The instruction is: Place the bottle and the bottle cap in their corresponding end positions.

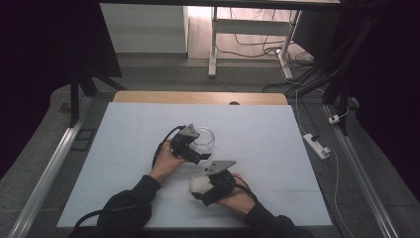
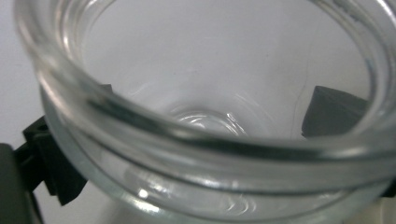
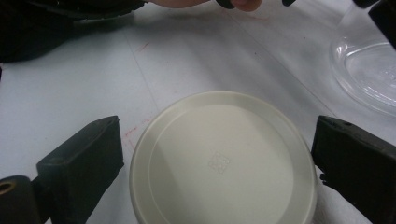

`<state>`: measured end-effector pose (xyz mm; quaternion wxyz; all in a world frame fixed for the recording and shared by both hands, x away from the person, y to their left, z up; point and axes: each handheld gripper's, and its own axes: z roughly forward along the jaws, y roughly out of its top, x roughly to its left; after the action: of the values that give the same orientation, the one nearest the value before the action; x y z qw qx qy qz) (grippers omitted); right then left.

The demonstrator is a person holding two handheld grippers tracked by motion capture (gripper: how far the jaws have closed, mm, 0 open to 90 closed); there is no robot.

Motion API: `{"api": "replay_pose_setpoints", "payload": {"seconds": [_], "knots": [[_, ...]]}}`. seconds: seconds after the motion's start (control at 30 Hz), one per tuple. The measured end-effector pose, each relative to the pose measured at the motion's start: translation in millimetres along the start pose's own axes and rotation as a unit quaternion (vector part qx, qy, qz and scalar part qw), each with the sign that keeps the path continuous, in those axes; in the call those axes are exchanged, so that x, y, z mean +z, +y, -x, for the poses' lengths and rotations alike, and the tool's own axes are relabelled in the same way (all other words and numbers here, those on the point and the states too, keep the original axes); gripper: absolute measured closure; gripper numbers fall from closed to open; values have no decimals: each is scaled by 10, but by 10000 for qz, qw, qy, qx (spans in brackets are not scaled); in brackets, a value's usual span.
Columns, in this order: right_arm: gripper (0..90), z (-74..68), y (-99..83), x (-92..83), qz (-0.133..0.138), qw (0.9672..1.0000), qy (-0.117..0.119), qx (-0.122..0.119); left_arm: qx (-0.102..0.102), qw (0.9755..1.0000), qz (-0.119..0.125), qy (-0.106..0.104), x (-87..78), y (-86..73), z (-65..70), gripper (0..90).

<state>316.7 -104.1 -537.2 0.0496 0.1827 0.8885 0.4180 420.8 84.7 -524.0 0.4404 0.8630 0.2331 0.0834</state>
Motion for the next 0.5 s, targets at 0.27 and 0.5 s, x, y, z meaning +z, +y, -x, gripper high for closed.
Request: {"api": "replay_pose_setpoints", "payload": {"seconds": [0.27, 0.5], "knots": [[15, 20, 19, -58, 149, 9999, -31, 31, 20, 9998, 205, 57, -80, -30, -6, 0], [10, 3, 36, -104, 215, 9998, -26, 57, -118, 9994, 316, 32, -183, -51, -16, 0]]}}
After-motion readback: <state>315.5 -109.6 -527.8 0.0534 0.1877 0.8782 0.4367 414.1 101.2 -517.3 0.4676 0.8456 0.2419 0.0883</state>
